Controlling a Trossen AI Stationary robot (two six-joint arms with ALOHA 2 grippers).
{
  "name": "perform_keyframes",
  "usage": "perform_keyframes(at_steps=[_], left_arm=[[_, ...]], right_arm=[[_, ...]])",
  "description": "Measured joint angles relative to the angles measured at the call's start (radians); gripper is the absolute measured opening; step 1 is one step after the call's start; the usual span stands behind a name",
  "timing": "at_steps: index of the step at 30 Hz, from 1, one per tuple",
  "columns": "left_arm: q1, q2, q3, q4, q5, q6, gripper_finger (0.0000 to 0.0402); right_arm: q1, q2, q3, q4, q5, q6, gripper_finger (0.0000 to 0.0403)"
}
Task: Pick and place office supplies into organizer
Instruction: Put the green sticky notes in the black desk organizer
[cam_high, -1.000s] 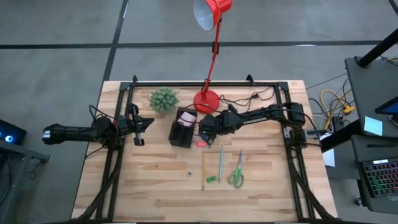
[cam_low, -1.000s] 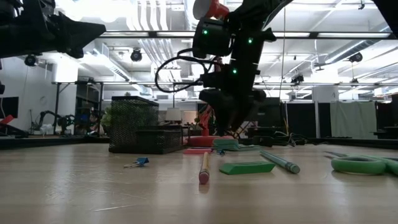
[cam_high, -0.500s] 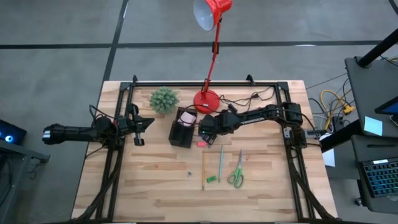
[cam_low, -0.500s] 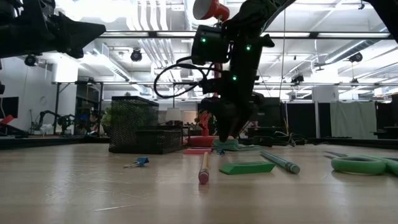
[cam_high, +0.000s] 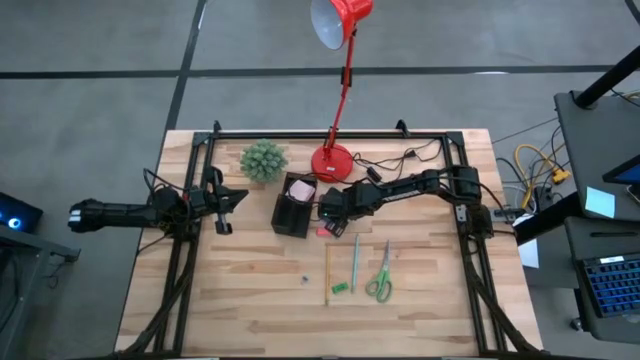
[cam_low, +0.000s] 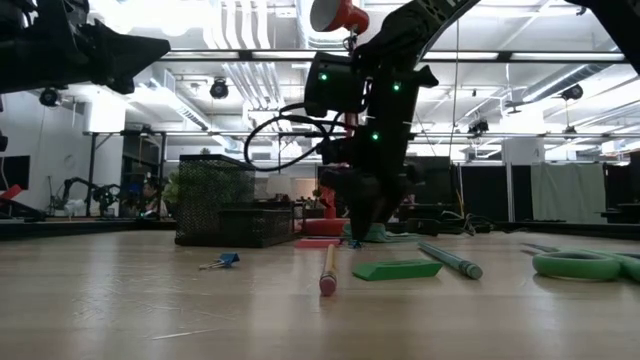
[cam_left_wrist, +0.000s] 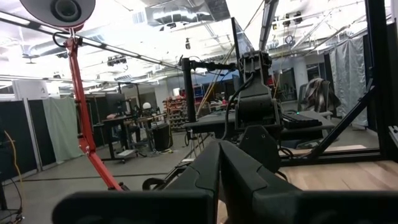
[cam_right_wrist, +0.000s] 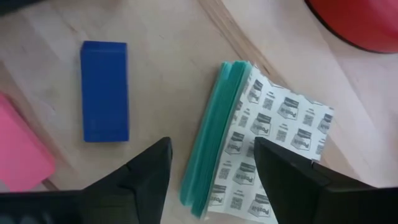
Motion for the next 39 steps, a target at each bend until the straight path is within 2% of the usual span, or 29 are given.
perform_keyframes(at_steps=[5, 10, 17, 21, 22, 31, 39], left_arm=[[0.0, 0.0, 0.0, -0.002, 0.0, 0.0, 0.0], [0.0, 0.0, 0.0, -0.002, 0.0, 0.0, 0.0], [0.0, 0.0, 0.0, -0.002, 0.0, 0.0, 0.0], [0.0, 0.0, 0.0, -0.002, 0.0, 0.0, 0.0], [0.0, 0.0, 0.0, -0.002, 0.0, 0.0, 0.0], [0.0, 0.0, 0.0, -0.003, 0.0, 0.0, 0.0], [0.0, 0.0, 0.0, -0.003, 0.0, 0.0, 0.0]], right_arm=[[-0.001, -0.001, 0.0, 0.002, -0.002, 0.0, 0.0206], [-0.002, -0.001, 0.0, 0.004, -0.009, -0.001, 0.0172], [-0.009, -0.001, -0.004, -0.006, -0.006, -0.035, 0.0086], [-0.025, -0.002, -0.006, -0.011, -0.037, -0.06, 0.0022], [-0.027, -0.002, -0.006, -0.011, -0.041, -0.06, 0.0017], [-0.031, -0.014, -0.003, -0.016, -0.056, -0.067, 0.0009], [-0.029, -0.091, -0.006, -0.019, -0.067, -0.067, 0.0009]])
